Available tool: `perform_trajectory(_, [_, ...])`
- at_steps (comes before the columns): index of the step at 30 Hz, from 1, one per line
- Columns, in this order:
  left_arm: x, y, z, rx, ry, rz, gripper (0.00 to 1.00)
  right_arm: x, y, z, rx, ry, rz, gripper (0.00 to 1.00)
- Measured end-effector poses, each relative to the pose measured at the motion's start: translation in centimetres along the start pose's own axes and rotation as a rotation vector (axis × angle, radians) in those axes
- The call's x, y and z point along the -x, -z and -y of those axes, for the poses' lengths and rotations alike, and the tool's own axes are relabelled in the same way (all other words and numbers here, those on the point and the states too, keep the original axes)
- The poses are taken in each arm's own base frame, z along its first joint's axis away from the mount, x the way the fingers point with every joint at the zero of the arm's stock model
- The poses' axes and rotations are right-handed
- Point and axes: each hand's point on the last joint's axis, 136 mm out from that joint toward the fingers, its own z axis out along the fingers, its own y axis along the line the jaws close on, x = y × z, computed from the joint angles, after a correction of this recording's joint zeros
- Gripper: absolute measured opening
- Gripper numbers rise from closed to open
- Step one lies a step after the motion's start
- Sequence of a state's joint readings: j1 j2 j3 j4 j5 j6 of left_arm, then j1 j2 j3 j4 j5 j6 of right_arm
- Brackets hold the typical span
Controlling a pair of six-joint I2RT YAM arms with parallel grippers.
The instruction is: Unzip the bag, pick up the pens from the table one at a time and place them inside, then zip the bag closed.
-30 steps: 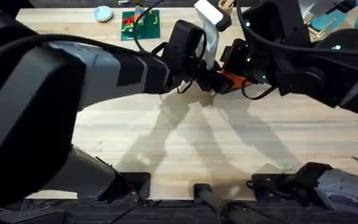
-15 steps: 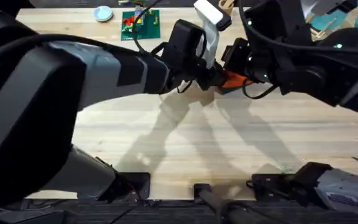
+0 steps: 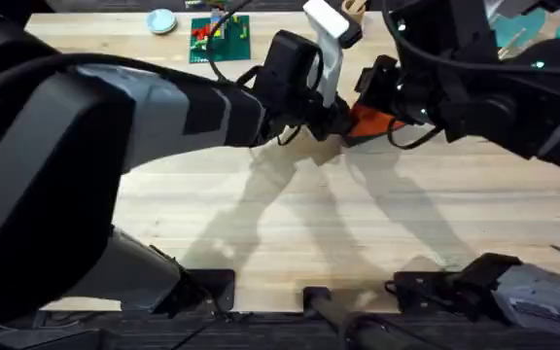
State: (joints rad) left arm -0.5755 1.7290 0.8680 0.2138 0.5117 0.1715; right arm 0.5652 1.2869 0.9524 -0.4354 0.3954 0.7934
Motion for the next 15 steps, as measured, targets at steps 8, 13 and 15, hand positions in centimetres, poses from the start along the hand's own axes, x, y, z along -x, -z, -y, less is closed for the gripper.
perform_trajectory(8, [0.0,0.0,0.0,0.0,0.0,0.0,0.044,0.9,-0.4,1.8,-0.048,0.025,0.003,0.03])
perform_trajectory(13, [0.0,0.0,0.0,0.0,0.0,0.0,0.044,1.2,-0.6,2.3,-0.06,0.049,0.005,0.03])
perform_trajectory(15, [0.0,0.0,0.0,0.0,0.0,-0.001,0.044,1.5,-0.6,2.8,-0.07,0.053,0.009,0.03])
